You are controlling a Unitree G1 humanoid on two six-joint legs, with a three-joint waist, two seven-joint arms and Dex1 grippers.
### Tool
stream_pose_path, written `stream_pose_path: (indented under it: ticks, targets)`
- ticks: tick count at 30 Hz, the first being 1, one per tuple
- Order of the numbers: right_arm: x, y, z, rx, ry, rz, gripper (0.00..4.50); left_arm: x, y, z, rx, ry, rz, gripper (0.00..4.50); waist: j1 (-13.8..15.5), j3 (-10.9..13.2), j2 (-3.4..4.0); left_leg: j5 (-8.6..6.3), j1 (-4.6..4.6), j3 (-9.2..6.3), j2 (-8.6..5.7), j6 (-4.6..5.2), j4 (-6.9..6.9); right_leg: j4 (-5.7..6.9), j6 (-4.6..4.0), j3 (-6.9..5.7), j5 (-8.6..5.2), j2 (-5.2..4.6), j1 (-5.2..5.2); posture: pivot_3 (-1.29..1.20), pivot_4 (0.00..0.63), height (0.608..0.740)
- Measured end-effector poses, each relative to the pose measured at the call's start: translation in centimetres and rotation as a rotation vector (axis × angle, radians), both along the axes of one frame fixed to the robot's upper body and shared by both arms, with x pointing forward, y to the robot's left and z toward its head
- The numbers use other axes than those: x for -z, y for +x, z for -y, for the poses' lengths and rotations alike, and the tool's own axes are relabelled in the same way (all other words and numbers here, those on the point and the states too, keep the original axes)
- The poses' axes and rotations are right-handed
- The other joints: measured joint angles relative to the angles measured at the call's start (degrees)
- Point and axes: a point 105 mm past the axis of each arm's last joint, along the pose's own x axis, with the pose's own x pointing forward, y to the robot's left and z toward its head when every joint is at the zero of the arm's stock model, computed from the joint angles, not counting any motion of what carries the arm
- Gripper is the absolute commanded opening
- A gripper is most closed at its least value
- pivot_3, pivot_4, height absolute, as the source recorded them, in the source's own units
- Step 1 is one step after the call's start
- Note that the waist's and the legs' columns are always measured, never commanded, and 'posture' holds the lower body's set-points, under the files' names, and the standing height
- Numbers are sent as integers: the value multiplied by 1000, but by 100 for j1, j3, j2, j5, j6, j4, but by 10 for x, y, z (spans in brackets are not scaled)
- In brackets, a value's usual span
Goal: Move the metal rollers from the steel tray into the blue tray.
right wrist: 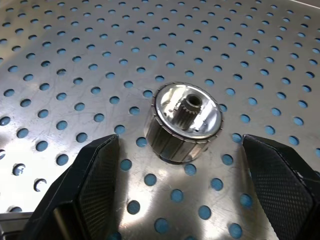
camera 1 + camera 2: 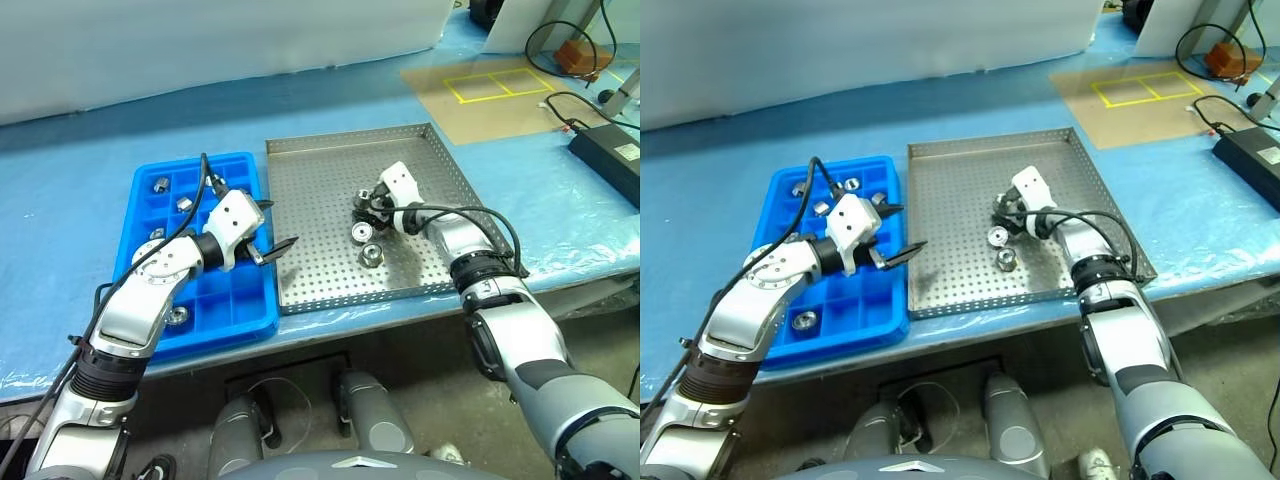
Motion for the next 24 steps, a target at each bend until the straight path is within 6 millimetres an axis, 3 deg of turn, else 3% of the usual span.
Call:
stream_pose_path:
  ticks: [8, 13, 20, 24]
  targets:
    - [-5, 0, -18, -30, 28, 24, 4103, 0, 1, 0, -5, -4, 2, 4144, -1, 0, 0, 0, 0, 0, 0, 0, 1, 3, 0, 0, 0, -1, -2, -546, 150, 740]
    - [-5, 1, -19, -16, 28, 32, 4103, 0, 1, -1, -15, 2, 5, 4144, 2, 0, 1, 0, -2, 0, -1, 0, 1, 3, 0, 0, 0, -2, -2, -547, 150, 740]
    - [-8, 3, -15, 16, 29, 56, 1710, 1, 1, -1, -17, 6, 5, 4194, -5, 1, 1, 0, -2, 0, -1, 0, 1, 3, 0, 0, 0, -2, -3, -556, 150, 740]
    - [-8, 3, -17, 0, 38, 57, 1635, 1, 1, -1, -17, 7, 3, 4194, -15, 1, 1, 0, -3, 0, 0, 0, 1, 3, 0, 0, 0, -2, -5, -560, 150, 740]
